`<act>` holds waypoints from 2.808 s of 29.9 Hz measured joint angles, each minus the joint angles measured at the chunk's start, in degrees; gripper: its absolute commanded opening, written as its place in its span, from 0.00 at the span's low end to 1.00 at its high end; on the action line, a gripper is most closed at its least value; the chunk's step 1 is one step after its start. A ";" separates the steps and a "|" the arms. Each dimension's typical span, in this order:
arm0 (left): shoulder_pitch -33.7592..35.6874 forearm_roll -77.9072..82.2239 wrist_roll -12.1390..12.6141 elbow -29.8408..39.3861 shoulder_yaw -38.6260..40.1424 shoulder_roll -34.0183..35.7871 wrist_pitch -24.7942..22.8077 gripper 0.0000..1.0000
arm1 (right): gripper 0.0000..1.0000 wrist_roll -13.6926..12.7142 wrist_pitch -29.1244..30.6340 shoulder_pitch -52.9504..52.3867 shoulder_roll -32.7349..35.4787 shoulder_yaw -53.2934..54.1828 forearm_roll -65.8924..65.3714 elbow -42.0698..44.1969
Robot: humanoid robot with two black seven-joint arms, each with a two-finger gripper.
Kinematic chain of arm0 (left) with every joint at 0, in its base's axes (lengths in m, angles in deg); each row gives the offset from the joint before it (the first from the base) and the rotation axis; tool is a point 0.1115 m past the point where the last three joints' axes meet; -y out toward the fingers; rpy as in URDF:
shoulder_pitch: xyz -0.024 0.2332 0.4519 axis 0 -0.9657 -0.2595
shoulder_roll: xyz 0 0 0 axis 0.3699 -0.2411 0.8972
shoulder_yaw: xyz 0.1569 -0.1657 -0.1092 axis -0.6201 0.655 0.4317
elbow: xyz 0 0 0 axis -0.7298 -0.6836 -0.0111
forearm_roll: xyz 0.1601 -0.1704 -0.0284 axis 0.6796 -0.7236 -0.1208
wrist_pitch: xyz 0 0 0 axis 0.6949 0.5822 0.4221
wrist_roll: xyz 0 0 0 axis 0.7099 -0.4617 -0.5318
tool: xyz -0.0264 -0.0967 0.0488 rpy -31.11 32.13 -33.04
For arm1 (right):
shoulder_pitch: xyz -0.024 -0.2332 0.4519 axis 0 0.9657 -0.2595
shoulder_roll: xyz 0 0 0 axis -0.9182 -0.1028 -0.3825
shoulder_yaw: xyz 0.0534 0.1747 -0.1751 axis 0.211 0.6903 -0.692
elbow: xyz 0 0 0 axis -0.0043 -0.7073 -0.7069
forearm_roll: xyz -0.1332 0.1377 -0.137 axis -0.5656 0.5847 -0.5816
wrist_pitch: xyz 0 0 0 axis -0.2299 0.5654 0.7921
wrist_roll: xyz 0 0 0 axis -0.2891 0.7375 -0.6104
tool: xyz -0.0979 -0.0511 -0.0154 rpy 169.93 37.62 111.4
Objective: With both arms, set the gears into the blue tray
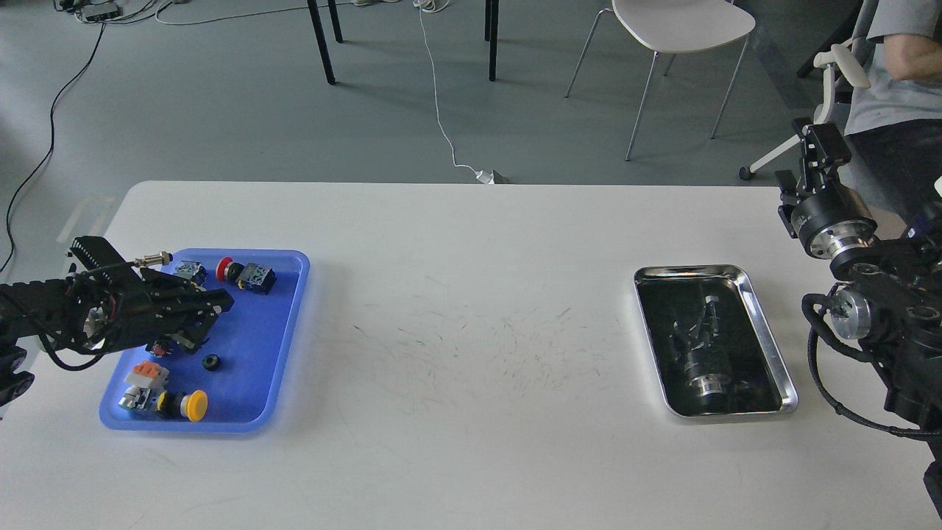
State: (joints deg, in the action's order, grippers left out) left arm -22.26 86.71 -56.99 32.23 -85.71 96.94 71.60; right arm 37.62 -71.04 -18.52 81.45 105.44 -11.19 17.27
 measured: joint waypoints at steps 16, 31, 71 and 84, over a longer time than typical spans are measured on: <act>-1.95 -0.32 0.00 -5.16 -0.01 -2.65 1.82 0.09 | 0.94 0.00 0.09 0.29 0.09 -0.01 -0.09 0.08; -1.99 -3.52 0.00 -4.36 0.07 -2.75 1.67 0.54 | 0.94 0.00 0.18 0.36 0.18 -0.02 -0.09 0.09; 3.21 -76.99 0.01 -12.96 15.30 -3.83 -21.27 0.99 | 0.99 0.00 2.46 2.26 4.40 -1.61 0.51 -5.88; 3.03 -101.27 0.00 -16.89 21.64 -8.81 -37.68 0.99 | 0.99 -3.04 15.57 4.05 4.54 -2.24 21.65 -6.64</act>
State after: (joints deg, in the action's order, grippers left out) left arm -19.24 -14.56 -56.99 15.34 -64.08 88.13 33.92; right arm 34.58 -55.47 -14.47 86.00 103.20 10.46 10.63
